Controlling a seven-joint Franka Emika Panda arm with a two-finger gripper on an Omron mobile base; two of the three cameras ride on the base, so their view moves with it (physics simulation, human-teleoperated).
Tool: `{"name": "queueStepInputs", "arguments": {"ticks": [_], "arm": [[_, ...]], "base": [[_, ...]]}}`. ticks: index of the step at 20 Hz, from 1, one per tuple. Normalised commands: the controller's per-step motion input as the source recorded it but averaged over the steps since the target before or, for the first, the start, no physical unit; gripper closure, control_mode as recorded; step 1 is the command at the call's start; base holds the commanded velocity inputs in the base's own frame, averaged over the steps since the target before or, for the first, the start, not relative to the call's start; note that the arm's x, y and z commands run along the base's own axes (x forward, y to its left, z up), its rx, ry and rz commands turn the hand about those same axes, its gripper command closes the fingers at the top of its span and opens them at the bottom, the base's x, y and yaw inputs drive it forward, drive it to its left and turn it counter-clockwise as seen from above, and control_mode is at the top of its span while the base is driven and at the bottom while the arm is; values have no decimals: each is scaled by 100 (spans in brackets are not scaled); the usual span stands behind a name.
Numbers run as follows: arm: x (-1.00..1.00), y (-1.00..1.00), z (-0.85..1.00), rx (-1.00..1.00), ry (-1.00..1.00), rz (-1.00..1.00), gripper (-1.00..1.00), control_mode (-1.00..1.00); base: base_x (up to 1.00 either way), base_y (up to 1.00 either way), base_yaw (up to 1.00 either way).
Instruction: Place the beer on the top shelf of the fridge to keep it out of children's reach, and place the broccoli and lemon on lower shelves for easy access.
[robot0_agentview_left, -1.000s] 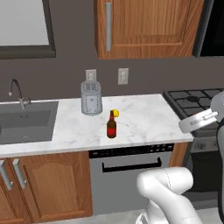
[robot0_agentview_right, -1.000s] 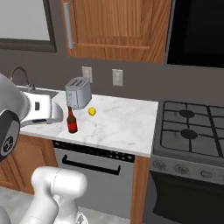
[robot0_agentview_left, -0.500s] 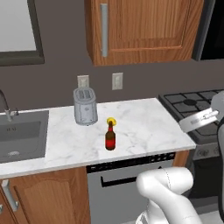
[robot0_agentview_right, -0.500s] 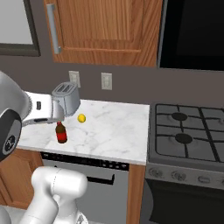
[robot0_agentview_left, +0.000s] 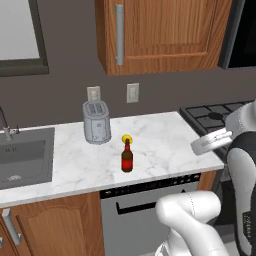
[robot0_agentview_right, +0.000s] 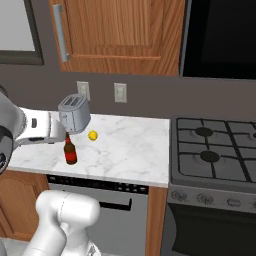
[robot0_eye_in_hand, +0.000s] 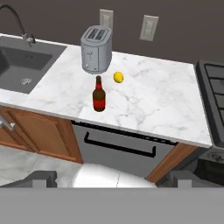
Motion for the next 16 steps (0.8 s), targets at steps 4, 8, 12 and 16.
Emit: {"name": "queueStepInputs", "arguments": {"ticks": [4, 8, 12, 16], "arm": [[30, 42, -25, -1, 0, -5, -100, -100], [47, 11, -19, 0, 0, -2, -100, -100], [49, 0, -26, 0, 0, 0, -100, -100], [35, 0, -40, 0, 1, 0, -100, -100]], "base": [[0, 0, 0], [0, 0, 0], [0, 0, 0], [0, 0, 0]]}}
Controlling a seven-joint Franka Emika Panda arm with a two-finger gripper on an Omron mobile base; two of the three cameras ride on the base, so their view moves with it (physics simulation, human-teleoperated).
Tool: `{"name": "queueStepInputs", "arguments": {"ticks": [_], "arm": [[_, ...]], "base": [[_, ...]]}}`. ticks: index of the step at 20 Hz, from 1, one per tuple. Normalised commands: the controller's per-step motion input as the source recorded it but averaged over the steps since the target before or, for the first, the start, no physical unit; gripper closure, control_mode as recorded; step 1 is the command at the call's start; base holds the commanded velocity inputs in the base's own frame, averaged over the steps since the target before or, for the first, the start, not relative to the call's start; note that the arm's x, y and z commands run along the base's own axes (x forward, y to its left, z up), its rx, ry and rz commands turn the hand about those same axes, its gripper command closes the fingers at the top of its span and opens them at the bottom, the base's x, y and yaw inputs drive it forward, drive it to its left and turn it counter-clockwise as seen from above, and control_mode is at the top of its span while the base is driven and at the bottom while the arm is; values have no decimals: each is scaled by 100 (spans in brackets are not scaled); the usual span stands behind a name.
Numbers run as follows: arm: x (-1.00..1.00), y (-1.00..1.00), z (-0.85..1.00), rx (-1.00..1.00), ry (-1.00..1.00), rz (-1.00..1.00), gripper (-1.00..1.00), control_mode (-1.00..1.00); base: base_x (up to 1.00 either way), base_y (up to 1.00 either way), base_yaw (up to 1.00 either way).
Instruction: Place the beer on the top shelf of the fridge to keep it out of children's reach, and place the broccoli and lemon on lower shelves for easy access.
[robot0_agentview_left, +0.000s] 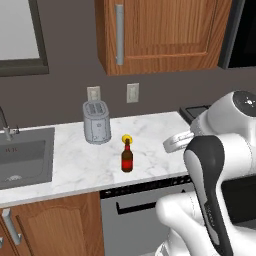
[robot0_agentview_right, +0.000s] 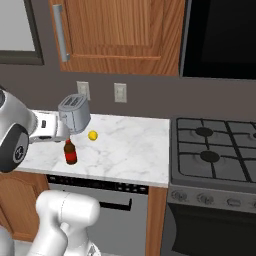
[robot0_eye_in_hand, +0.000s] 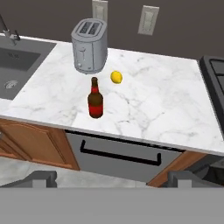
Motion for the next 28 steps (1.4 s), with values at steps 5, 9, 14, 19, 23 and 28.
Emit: {"name": "queueStepInputs", "arguments": {"ticks": [5, 9, 14, 19, 23, 28], "arm": [[34, 4, -42, 0, 4, 0, -100, -100], [32, 25, -23, 0, 2, 0, -100, -100], [25, 36, -11, 0, 0, 0, -100, -100], [21, 30, -18, 1, 0, 0, -100, -100], [26, 6, -26, 4, 0, 0, -100, -100], [32, 0, -28, 6, 0, 0, -100, -100]], "base": [[0, 0, 0], [0, 0, 0], [0, 0, 0], [0, 0, 0], [0, 0, 0], [0, 0, 0]]}}
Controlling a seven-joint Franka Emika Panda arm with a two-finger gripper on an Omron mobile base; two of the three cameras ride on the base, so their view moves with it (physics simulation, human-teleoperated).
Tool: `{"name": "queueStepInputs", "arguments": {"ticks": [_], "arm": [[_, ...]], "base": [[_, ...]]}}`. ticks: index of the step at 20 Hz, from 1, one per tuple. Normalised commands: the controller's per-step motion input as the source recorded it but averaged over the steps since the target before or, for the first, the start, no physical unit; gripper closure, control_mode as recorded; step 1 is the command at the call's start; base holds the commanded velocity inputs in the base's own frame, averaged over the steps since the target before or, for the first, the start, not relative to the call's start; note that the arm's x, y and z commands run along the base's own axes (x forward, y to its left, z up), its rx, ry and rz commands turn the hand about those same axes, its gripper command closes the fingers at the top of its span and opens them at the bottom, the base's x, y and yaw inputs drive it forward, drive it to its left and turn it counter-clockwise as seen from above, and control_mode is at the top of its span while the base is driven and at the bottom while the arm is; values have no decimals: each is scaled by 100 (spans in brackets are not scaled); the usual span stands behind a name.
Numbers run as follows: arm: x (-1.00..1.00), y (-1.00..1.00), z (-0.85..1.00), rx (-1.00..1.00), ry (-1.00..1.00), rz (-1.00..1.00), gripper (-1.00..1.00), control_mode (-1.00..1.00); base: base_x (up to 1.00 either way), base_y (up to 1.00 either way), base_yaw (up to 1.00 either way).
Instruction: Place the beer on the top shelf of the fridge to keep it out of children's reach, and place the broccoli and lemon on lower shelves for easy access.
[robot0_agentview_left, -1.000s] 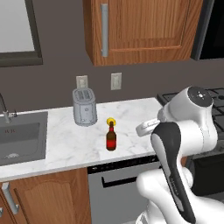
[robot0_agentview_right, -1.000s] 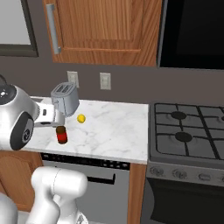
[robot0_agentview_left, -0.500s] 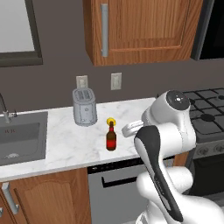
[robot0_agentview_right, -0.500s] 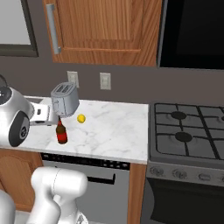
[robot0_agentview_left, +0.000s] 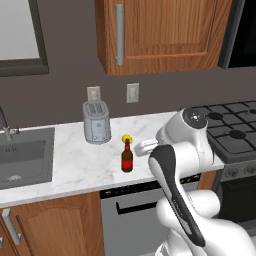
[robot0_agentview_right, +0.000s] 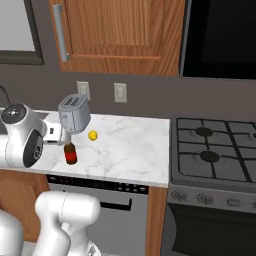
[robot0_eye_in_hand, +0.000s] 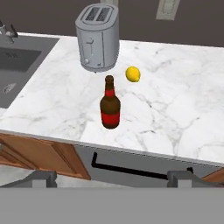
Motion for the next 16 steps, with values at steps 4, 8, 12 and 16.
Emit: {"name": "queueStepInputs", "arguments": {"ticks": [4, 8, 12, 16], "arm": [[36, 0, -33, 3, 0, 0, -100, -100], [35, 4, -30, 0, 0, 0, -100, -100], [33, 11, -25, 0, 1, 0, -100, -100], [33, 10, -21, 0, 5, 0, -100, -100]], "base": [[0, 0, 0], [0, 0, 0], [0, 0, 0], [0, 0, 0]]}}
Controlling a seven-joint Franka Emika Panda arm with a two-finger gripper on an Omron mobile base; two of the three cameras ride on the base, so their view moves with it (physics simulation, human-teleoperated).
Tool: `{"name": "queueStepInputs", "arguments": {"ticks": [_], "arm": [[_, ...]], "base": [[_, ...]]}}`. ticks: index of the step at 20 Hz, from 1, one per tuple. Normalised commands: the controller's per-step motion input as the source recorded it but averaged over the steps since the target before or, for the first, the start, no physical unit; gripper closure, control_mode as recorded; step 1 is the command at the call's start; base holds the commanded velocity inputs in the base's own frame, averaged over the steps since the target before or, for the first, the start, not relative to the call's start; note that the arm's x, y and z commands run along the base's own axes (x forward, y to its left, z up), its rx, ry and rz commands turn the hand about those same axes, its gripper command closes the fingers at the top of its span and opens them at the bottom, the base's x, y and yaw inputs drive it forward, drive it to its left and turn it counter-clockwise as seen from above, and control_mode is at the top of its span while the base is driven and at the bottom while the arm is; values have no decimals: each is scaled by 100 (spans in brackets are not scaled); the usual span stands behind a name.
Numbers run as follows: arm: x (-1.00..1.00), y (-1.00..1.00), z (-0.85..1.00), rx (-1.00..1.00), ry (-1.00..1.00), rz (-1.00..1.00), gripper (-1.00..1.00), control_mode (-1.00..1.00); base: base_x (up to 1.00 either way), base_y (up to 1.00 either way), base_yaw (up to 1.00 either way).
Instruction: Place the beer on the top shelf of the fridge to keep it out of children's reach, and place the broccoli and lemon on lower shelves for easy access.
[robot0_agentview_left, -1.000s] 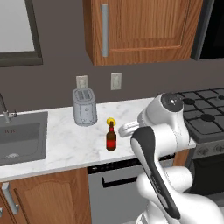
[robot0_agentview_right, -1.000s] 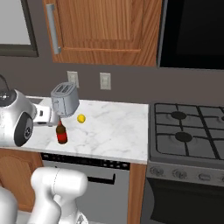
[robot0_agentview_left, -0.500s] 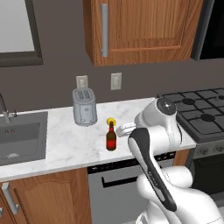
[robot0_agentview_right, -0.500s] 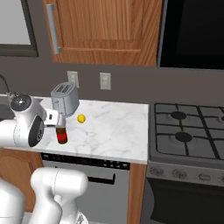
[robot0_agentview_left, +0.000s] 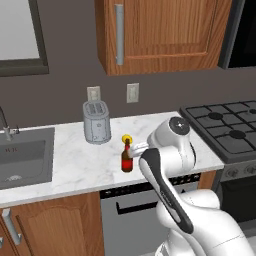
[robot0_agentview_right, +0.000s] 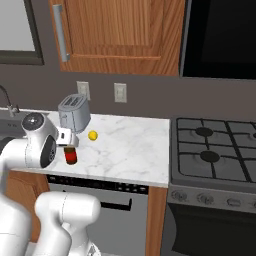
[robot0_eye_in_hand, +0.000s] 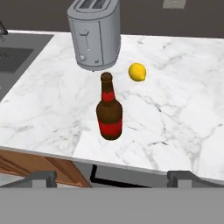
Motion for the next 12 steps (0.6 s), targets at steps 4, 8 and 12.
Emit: {"name": "queueStepInputs", "arguments": {"ticks": [4, 8, 12], "arm": [[33, 11, -18, 0, 4, 0, -100, -100], [32, 10, -16, 0, 3, 0, -100, -100], [31, 9, -15, 0, 1, 0, -100, -100]], "base": [[0, 0, 0], [0, 0, 0], [0, 0, 0]]}}
